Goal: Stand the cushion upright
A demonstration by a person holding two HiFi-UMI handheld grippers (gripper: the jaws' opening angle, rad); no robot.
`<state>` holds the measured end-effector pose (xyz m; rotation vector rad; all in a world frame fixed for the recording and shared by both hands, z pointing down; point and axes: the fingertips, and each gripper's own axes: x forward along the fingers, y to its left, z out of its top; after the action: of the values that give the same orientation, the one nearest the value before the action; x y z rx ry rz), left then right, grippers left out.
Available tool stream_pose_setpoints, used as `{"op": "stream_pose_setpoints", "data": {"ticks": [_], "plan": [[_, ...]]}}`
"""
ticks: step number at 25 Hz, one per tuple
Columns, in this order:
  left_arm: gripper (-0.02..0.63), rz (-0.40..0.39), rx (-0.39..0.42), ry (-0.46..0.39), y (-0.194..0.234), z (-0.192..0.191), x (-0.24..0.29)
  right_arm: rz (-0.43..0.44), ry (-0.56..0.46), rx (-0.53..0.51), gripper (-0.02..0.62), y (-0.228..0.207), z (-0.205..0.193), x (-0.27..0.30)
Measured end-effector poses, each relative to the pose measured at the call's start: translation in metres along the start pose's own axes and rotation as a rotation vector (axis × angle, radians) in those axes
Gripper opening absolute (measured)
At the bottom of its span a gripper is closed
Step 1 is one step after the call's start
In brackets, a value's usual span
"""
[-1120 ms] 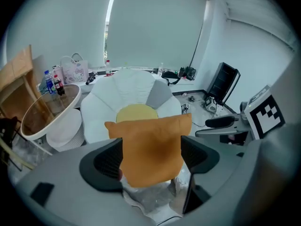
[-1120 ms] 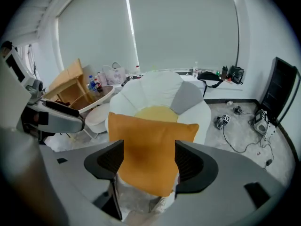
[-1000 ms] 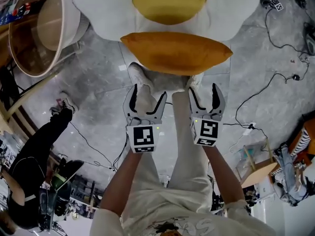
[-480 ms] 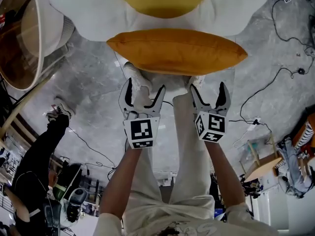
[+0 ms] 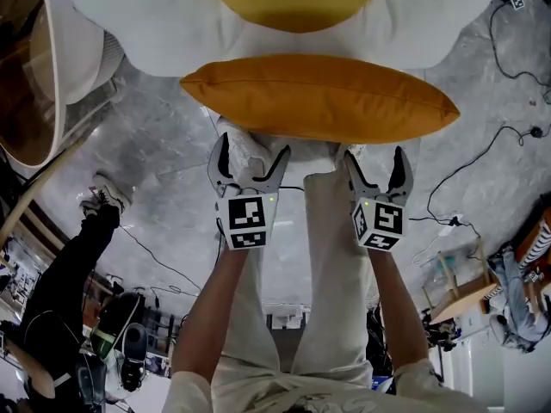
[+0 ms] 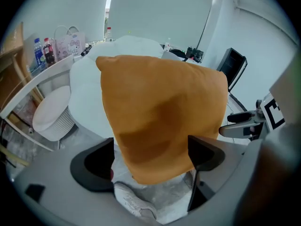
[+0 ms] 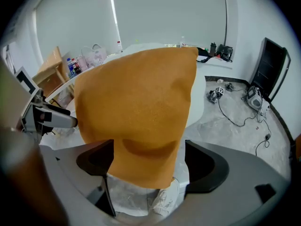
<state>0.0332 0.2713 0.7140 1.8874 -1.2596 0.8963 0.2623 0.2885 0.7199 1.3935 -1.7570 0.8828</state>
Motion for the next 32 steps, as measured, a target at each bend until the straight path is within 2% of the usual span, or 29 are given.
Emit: {"op": "stream_pose_setpoints", "data": {"ticks": [3,6,7,10,14,17,20,22,26,32], "plan": [[0.485,0.004,0.022,-0.010,0.006,0.004,0.012,0.011,-0.006,0.039,0.471,-0.002,0.000,0.011],[0.472,0.005,0.032,-0.025,0.011,0.009,0.021,0.025,-0.010,0.033,0.466,0.002,0.002,0.018],[0.465,0.001,0.037,-0.030,0.012,0.010,0.025,0.030,-0.008,0.028,0.444,0.004,0.003,0.020],[0.415,-0.006,0.059,-0.043,0.012,0.017,0.034,0.019,0.008,0.013,0.316,0.004,0.007,0.025],[0.225,-0.006,0.062,-0.035,0.007,0.023,0.036,0.018,0.024,-0.006,0.150,0.004,0.010,0.026],[0.176,0.020,0.040,-0.028,0.006,0.021,0.032,0.032,0.033,-0.033,0.068,0.008,0.009,0.022],[0.101,0.033,0.046,-0.034,0.003,0.025,0.023,0.039,0.050,-0.049,0.041,0.015,0.011,0.015],[0.075,0.035,0.056,-0.050,0.000,0.032,0.014,0.046,0.059,-0.044,0.034,0.017,0.014,0.009],[0.071,0.031,0.053,-0.074,-0.006,0.050,-0.006,0.072,0.069,-0.059,0.034,0.017,0.019,-0.011],[0.072,0.027,0.043,-0.066,-0.008,0.066,-0.043,0.093,0.074,-0.109,0.032,0.027,0.037,-0.051]]}}
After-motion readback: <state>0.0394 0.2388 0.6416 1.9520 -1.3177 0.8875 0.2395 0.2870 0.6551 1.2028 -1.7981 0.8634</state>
